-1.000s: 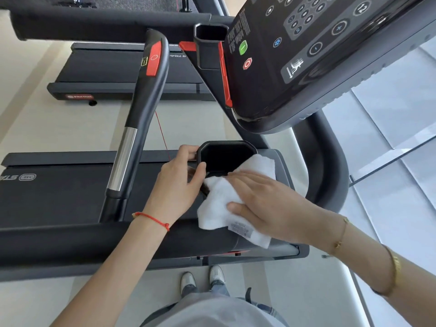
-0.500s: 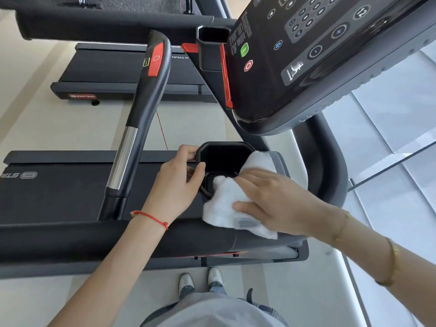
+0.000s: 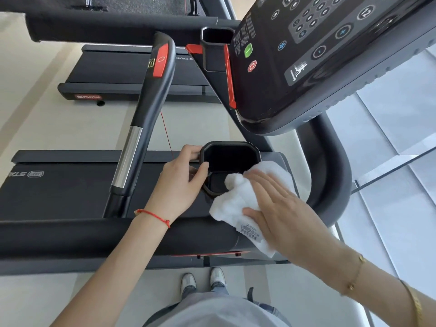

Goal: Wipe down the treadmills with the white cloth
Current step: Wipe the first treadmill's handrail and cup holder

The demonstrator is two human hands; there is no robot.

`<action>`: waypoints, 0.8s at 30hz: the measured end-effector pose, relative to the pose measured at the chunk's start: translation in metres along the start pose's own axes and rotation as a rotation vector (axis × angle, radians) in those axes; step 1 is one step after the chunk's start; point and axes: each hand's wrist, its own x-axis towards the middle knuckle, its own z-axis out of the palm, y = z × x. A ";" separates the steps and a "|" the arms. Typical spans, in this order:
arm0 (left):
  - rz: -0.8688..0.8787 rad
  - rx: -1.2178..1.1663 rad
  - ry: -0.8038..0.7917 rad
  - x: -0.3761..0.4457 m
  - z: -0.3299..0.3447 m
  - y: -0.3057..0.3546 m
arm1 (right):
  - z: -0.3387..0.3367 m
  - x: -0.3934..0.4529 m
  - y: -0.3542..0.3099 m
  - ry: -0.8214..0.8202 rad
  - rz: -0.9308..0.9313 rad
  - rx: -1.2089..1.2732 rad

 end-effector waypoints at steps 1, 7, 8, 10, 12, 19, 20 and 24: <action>0.004 0.004 0.001 0.000 0.000 0.000 | 0.002 -0.003 -0.002 0.009 0.055 0.006; 0.018 0.031 0.006 0.000 0.002 0.000 | 0.009 0.017 -0.004 -0.072 0.417 0.318; 0.020 0.032 0.006 0.000 0.003 0.000 | 0.009 0.029 -0.001 -0.064 0.475 0.394; 0.014 0.041 0.006 0.000 0.003 0.000 | 0.008 0.054 0.009 -0.028 0.546 0.468; 0.007 0.045 0.005 -0.001 0.003 0.000 | 0.005 0.070 0.016 -0.005 0.556 0.502; 0.012 0.032 0.006 -0.001 0.002 0.002 | 0.014 0.046 0.014 0.023 0.511 0.591; 0.013 0.033 0.007 -0.001 0.002 0.002 | 0.013 0.049 0.015 0.017 0.500 0.584; 0.009 0.036 0.018 -0.001 0.003 0.002 | 0.008 0.082 0.023 -0.039 0.452 0.395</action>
